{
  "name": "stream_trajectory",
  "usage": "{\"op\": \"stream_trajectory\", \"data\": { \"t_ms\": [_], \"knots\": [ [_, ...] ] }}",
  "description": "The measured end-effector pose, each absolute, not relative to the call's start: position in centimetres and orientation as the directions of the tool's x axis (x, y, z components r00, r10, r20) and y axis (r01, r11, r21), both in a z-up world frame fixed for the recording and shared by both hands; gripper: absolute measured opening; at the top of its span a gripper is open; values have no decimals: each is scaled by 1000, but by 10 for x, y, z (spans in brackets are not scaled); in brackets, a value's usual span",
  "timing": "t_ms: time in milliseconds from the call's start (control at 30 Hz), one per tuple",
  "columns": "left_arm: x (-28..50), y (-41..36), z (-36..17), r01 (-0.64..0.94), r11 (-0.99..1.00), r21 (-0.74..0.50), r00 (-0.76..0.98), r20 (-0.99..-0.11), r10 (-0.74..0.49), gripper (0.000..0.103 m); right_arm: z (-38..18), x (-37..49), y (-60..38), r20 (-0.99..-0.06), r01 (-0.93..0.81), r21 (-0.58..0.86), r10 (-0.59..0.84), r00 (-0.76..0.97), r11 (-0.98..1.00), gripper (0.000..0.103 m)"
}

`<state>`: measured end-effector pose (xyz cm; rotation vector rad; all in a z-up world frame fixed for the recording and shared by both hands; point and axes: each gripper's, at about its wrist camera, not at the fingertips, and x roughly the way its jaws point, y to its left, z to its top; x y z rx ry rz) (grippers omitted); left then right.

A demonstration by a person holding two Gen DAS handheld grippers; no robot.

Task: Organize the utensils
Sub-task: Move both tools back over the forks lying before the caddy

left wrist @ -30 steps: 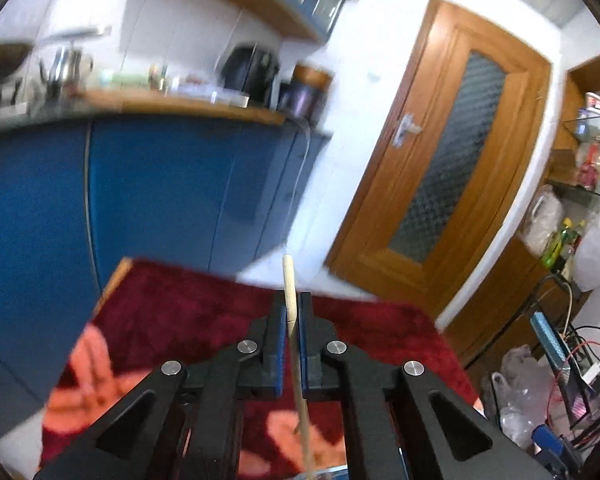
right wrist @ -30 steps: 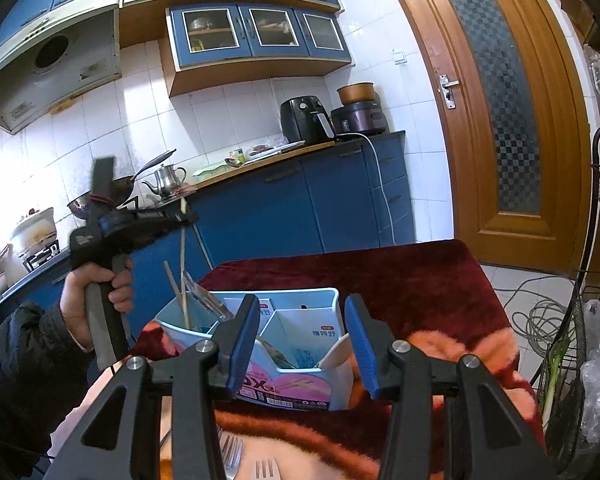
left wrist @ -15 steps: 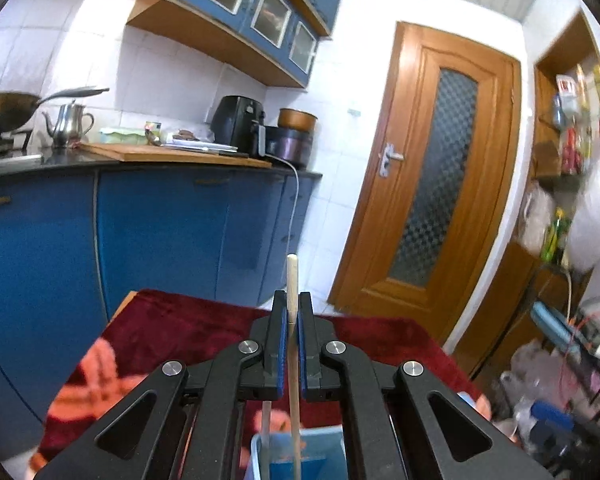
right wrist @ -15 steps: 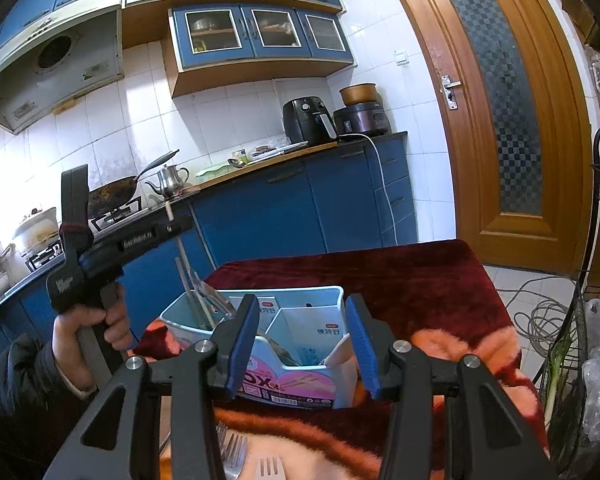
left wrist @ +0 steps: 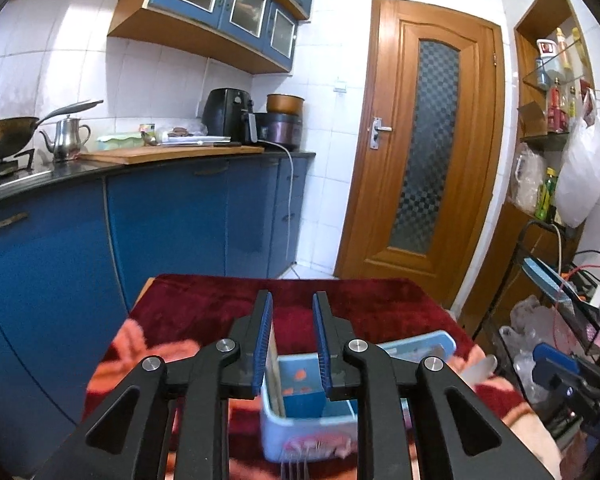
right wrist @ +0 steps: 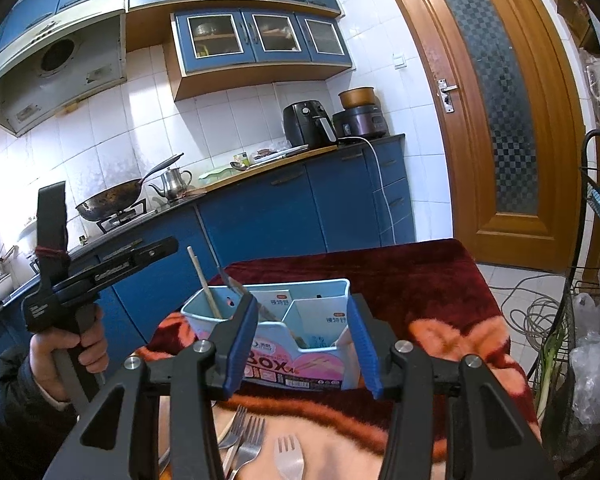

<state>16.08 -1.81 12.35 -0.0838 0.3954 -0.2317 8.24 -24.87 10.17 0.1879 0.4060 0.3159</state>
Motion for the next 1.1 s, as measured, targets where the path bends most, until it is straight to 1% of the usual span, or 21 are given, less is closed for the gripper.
{"op": "stream_trajectory", "data": {
  "t_ms": [200, 333, 500, 667, 867, 1100],
  "knots": [
    [128, -8, 126, 190, 978, -88, 881, -423, -209, 21, 106, 63, -245, -378, -254, 234, 329, 866, 938, 50],
    [105, 1, 123, 179, 981, -72, 869, -456, -192, 21, 106, 49, -242, -416, -235, 230, 313, 854, 945, 51],
    [84, 10, 114, 165, 983, -82, 842, -507, -184, 21, 102, 35, -241, -464, -207, 239, 299, 834, 949, 51],
    [68, 14, 101, 160, 985, -69, 808, -564, -171, 21, 95, 21, -241, -503, -191, 229, 284, 816, 955, 54],
    [56, 12, 83, 178, 983, -45, 767, -619, -167, 21, 77, 19, -239, -577, -188, 201, 271, 770, 961, 56],
    [62, -2, 58, 200, 979, -37, 704, -690, -170, 22, 50, 29, -237, -657, -206, 170, 267, 706, 964, 57]
  ]
}}
